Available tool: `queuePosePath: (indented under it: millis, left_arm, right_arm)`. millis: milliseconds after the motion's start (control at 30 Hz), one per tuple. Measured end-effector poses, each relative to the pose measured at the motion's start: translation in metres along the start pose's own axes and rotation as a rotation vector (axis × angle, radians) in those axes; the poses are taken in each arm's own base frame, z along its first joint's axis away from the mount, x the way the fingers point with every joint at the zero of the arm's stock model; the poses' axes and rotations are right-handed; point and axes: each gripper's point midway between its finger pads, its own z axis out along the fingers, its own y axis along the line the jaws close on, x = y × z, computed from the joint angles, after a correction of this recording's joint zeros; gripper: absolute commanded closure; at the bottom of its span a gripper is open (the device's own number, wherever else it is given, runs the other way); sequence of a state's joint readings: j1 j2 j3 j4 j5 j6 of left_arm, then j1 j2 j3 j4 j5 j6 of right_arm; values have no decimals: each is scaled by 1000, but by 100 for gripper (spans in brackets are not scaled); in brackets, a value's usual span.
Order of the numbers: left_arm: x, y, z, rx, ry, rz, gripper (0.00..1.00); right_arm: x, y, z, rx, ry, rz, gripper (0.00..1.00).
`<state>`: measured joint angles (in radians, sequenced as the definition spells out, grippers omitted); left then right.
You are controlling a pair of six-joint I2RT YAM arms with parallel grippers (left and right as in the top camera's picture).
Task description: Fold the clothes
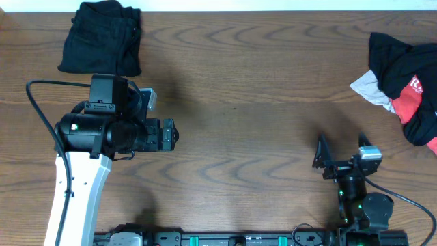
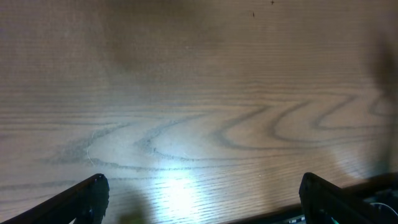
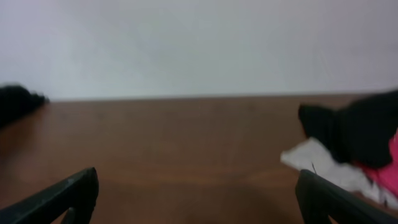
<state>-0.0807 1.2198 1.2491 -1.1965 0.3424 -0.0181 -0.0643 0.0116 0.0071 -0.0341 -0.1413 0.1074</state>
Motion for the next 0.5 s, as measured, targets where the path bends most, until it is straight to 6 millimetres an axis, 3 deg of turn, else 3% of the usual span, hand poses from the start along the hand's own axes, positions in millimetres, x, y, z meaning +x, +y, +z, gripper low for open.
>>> queuePosePath:
  millis: [500]
  left_arm:
    - [0, 0, 0, 0, 0, 0, 2]
  right_arm:
    - [6, -1, 0, 5, 23, -95, 1]
